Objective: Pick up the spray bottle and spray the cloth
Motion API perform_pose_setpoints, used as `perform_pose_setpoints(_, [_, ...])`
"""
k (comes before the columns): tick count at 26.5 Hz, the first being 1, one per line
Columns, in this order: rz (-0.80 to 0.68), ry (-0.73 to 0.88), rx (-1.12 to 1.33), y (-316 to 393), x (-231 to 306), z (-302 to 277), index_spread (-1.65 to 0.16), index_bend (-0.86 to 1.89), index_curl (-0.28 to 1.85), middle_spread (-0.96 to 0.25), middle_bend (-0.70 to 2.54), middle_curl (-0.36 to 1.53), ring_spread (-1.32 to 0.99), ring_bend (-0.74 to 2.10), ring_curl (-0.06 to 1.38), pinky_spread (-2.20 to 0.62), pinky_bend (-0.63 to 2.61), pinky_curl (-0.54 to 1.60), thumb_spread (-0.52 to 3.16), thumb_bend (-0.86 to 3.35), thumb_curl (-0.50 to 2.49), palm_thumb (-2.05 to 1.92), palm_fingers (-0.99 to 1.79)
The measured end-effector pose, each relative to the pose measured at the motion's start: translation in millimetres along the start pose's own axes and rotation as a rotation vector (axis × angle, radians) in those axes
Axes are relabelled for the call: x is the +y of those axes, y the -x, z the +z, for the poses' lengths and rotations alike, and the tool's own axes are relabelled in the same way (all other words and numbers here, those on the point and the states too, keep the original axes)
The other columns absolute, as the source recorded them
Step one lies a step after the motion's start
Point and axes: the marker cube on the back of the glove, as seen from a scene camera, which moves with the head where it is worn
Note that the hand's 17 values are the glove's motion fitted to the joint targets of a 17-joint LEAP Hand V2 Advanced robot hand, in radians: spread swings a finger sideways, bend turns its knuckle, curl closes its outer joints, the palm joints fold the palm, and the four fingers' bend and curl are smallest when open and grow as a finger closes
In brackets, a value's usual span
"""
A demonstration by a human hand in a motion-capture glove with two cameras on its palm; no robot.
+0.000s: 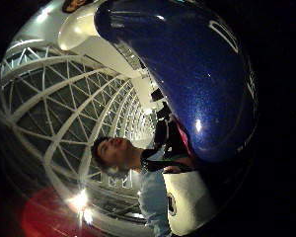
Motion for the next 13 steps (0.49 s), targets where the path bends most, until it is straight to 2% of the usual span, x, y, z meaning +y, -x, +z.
perform_pose_setpoints(8, [0.022, 0.010, -0.006, -3.0, -1.5, -1.7, -0.25, 0.04, 0.06, -0.02, 0.42, 0.44, 0.07, 0.76, 0.40, 0.28, 0.61, 0.36, 0.95, -0.03, 0.49, 0.76, 0.62])
perform_pose_setpoints(13, [-0.023, 0.005, -0.011, 1.6, -8.8, 5.2, -0.24, 0.04, 0.06, -0.02, 0.42, 0.45, 0.07, 0.76, 0.40, 0.28, 0.61, 0.36, 0.96, -0.03, 0.49, 0.75, 0.62])
